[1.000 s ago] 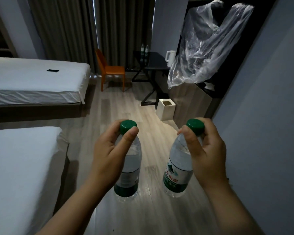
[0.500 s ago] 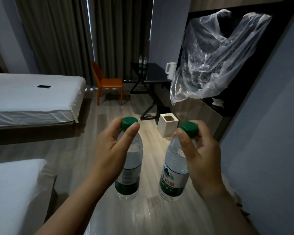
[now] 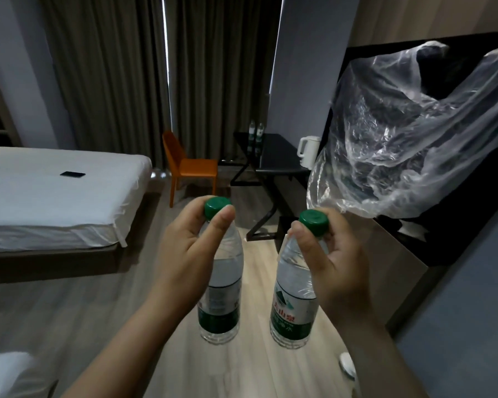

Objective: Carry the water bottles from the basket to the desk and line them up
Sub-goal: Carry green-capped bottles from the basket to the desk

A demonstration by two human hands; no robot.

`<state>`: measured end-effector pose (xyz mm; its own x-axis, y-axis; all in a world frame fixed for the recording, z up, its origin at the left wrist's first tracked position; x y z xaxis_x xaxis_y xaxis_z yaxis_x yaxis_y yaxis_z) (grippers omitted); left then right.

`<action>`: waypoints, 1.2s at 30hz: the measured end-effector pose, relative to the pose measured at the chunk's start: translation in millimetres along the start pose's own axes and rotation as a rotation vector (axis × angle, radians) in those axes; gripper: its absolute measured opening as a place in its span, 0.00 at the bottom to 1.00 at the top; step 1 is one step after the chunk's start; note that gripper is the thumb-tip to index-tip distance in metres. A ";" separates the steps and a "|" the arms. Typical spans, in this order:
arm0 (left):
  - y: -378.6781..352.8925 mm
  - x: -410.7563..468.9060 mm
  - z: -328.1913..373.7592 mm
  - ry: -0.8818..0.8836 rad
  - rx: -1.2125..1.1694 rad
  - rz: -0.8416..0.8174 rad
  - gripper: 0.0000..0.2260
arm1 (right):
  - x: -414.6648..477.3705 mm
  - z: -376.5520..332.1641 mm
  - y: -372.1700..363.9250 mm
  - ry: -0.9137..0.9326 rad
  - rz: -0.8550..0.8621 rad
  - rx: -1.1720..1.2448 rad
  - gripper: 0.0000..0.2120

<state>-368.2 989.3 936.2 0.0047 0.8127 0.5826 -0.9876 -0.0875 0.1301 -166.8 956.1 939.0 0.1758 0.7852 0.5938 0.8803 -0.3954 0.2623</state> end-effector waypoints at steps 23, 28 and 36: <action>-67.3 407.6 -245.8 -0.100 -0.019 -0.031 0.12 | 387.6 218.0 -154.5 0.057 0.093 -0.048 0.10; -101.0 488.4 -278.4 -0.131 0.001 0.007 0.11 | 478.5 262.3 -166.2 0.107 0.047 0.001 0.09; -143.0 593.3 -335.4 -0.138 -0.006 0.073 0.11 | 593.7 328.7 -182.2 0.114 -0.013 0.025 0.07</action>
<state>-276.6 1677.3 994.1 -0.0464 0.7170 0.6955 -0.9870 -0.1401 0.0785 -78.0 1650.9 993.7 0.1143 0.7307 0.6731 0.8933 -0.3720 0.2522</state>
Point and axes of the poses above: each hand's wrist, its own x-axis towards the middle knuckle, its own y-axis out of the back of the hand, z = x × y, the point moved 10 cm from there along x, towards the middle knuckle, and after that the axes turned 5 degrees about -y, right-handed, at the moved point
